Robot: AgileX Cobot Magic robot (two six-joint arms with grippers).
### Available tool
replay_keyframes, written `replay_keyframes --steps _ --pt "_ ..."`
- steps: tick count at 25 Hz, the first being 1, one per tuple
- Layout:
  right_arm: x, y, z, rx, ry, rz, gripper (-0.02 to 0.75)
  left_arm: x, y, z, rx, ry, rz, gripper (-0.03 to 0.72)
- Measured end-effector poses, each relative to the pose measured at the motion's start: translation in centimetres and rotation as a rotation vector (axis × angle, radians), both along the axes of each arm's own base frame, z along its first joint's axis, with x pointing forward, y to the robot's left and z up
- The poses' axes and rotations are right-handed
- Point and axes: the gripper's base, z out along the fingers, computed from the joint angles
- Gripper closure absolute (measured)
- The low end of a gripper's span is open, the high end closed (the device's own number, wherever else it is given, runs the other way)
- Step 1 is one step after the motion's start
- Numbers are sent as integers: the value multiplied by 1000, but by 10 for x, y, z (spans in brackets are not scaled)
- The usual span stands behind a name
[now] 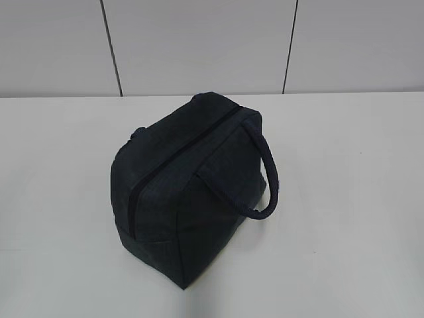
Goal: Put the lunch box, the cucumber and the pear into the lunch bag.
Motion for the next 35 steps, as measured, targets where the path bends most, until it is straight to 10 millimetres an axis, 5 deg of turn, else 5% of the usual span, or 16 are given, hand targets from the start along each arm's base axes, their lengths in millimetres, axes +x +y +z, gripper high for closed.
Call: replay_keyframes --steps 35 --pt "0 0 0 0 -2 0 381 0 0 0 -1 0 -1 468"
